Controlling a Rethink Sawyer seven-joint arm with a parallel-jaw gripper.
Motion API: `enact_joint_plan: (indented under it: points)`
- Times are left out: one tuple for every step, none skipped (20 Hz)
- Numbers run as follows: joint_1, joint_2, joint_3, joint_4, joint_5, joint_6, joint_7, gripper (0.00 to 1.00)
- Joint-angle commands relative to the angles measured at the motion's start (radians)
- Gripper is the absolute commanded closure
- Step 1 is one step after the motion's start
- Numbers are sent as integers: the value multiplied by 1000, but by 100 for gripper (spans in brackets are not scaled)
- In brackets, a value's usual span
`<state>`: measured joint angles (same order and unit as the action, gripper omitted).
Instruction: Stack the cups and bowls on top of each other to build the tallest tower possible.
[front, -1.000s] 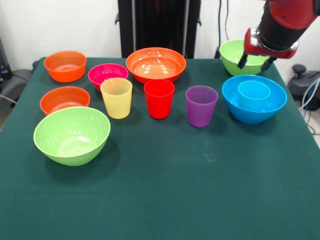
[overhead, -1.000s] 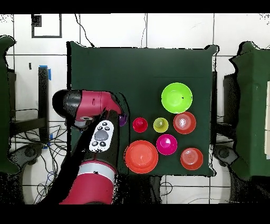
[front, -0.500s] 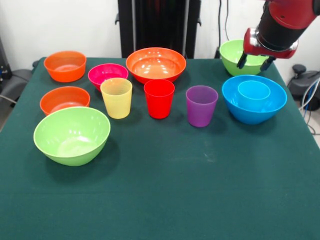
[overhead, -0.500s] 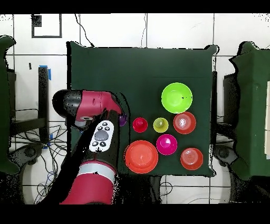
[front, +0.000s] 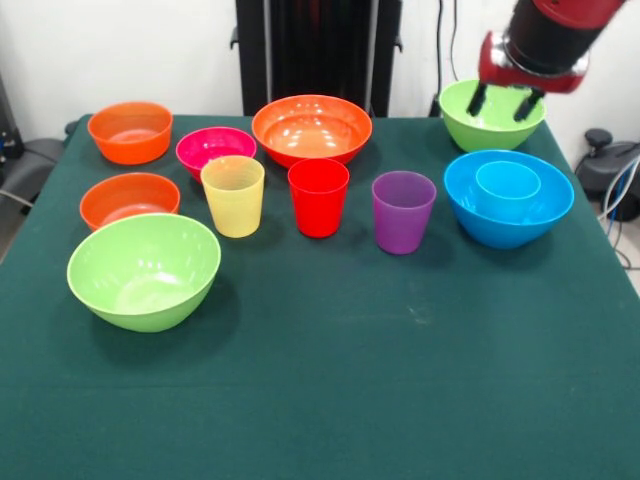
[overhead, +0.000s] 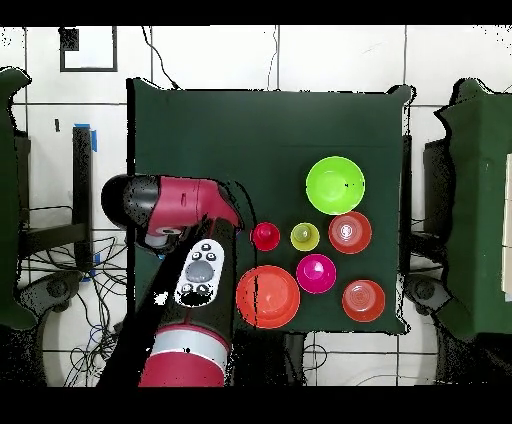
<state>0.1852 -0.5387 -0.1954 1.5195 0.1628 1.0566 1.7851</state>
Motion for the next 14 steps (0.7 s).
enact_joint_plan:
  points:
    - [-81, -144, 88, 225, -85, -142, -124, 0]
    - [-105, -171, 98, 263, -85, -165, -152, 0]
    - [-117, -188, 106, 284, -88, -176, -161, 0]
    - [-141, -214, 116, 324, -88, -194, -189, 0]
    - [-155, -229, 123, 343, -94, -197, -201, 0]
    - [-178, -256, 133, 378, -97, -206, -228, 0]
    - [-192, -269, 142, 395, -103, -213, -237, 0]
    - [-217, -291, 152, 425, -105, -228, -256, 0]
    - [-231, -300, 158, 442, -108, -240, -259, 0]
    - [-260, -315, 170, 475, -112, -282, -272, 0]
    - [-279, -323, 182, 495, -116, -301, -274, 0]
    - [-313, -337, 199, 528, -121, -336, -294, 0]
    - [-332, -344, 213, 546, -125, -350, -297, 0]
    - [-367, -358, 232, 574, -127, -383, -312, 0]
